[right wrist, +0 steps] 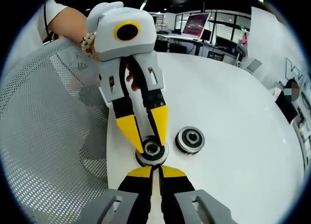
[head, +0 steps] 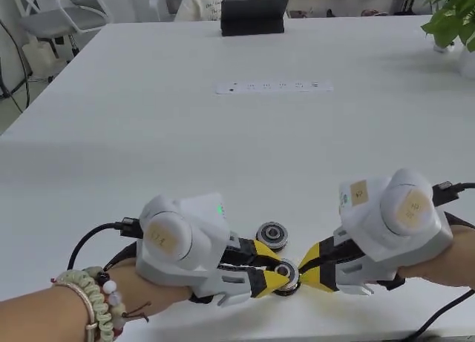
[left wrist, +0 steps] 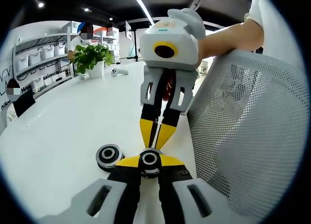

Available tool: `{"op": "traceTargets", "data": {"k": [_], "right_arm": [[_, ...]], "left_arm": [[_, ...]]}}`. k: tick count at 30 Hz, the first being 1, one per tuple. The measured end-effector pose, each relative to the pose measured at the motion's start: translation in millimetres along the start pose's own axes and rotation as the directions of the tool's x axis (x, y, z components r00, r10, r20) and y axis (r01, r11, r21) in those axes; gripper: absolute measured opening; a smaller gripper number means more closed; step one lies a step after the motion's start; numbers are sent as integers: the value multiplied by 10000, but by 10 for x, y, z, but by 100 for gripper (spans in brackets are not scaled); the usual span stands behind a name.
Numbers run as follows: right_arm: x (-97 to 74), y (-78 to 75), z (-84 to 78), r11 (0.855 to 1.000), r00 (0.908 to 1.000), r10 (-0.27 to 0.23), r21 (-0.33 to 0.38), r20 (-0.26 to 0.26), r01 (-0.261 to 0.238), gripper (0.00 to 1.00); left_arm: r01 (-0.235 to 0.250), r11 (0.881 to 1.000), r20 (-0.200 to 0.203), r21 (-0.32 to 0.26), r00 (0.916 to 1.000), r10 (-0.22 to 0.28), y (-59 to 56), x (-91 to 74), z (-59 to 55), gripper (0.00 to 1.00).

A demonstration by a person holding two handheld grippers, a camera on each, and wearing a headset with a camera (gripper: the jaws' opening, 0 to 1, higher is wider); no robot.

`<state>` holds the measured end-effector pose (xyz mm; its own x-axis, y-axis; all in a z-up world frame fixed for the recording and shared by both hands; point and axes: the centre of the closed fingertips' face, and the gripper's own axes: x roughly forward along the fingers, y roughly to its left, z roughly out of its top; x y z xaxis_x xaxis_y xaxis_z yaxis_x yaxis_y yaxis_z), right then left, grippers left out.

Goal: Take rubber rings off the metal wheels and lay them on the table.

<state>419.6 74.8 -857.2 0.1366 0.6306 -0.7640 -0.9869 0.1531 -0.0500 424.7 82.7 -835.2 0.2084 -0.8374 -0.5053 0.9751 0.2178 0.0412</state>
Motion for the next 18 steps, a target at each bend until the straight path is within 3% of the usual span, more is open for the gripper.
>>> {"op": "traceTargets", "data": {"k": [6,8,12,15,17,18], "right_arm": [[-3,-27,-7,9996,9999,-89,264,-107,91,0],[-5,-38,-20,9912,9999,-80,1322,-102,93,0],[-30,-78,-16,9571,9999,-17,2897,106,-14,0],[-62,-96,-5,9152,9995,26,4027,307,-147,0],[-74,-105,0,9026,9992,-16,4301,400,-158,0],[-84,-111,2,9064,9991,-61,4222,428,-126,0]], "left_arm": [[-7,10000,-2,10,10000,7,1,1,-1,7],[-8,10000,3,8,10000,8,3,4,-3,7],[-9,10000,15,10,10000,9,2,6,-1,7],[-14,10000,23,9,10000,14,3,8,1,7],[-20,10000,28,8,10000,20,4,9,2,7],[-29,10000,26,-2,10000,29,5,9,1,7]]}}
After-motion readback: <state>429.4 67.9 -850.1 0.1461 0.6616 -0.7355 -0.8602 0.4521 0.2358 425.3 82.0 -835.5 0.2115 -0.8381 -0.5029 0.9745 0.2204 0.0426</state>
